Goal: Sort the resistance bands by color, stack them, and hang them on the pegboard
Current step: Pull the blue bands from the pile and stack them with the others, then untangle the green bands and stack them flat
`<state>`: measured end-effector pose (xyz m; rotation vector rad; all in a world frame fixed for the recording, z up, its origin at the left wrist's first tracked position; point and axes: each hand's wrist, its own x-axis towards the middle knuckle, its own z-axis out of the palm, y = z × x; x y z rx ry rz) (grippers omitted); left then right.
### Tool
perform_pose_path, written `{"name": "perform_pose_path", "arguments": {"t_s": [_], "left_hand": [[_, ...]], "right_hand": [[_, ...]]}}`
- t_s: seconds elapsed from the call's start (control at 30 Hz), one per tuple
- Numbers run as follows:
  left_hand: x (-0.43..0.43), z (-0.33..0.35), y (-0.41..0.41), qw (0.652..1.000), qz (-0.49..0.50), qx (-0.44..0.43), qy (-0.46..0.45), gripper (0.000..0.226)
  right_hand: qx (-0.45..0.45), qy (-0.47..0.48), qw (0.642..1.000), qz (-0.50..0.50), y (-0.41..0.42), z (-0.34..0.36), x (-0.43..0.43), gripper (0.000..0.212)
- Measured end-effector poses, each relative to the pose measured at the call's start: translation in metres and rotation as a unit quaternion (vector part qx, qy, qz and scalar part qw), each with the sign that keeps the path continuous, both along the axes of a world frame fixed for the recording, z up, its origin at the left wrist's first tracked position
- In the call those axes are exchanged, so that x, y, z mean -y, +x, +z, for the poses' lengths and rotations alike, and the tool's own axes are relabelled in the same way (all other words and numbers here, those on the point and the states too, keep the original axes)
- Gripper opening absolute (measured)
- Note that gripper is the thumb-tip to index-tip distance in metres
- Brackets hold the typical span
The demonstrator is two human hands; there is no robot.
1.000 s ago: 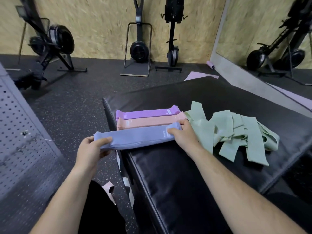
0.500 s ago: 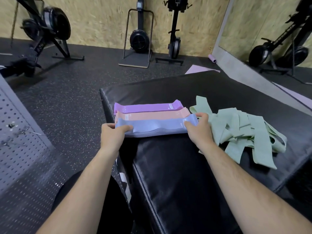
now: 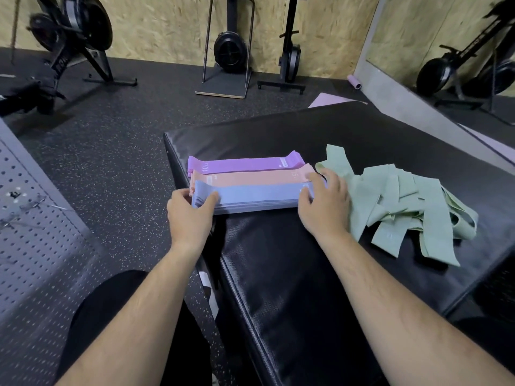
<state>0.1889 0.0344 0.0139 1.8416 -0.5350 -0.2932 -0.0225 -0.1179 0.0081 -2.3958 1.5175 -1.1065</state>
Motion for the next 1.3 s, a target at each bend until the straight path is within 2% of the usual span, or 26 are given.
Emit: {"name": "perform_pose_path", "arguments": {"t_s": [0.07,0.23,0.63,0.8,0.9,0.97,1.07,1.17,1.3], "left_hand": [[-0.002,0.0,-0.004,1.0,0.0,0.028,-0.011,0.065],[-0.004,-0.002,-0.007,0.998,-0.022,0.059,0.024,0.05],[-0.002,-0.002,-0.013,0.989,-0.012,0.138,0.052,0.057],[-0.001,0.003,-0.017,0.973,0.048,0.2,0.106,0.058],[0.0,0.006,-0.02,0.962,0.06,0.254,0.086,0.056],[0.002,0.005,-0.029,0.952,0.041,0.296,0.068,0.052],[0.007,0.004,-0.056,0.944,-0.002,0.327,0.039,0.043],[0.013,0.003,-0.088,0.936,-0.06,0.346,0.023,0.038],[0.018,-0.003,-0.134,0.9,-0.197,0.389,0.015,0.031]], "right_hand": [[-0.052,-0.055,0.997,0.011,0.004,-0.005,-0.002,0.029],[-0.102,-0.084,0.991,0.027,0.005,-0.009,0.002,0.035],[-0.169,-0.128,0.977,0.01,0.007,-0.004,-0.003,0.032],[-0.223,-0.126,0.966,0.024,0.007,0.005,-0.01,0.04],[-0.183,-0.119,0.975,0.034,-0.004,0.013,-0.026,0.04],[-0.13,-0.112,0.985,0.035,-0.018,0.018,-0.045,0.036],[-0.124,-0.082,0.988,0.042,-0.053,0.021,-0.072,0.034],[-0.131,-0.005,0.99,0.051,-0.096,0.026,-0.089,0.036],[-0.112,0.109,0.987,0.048,-0.131,0.03,-0.102,0.031]]}}
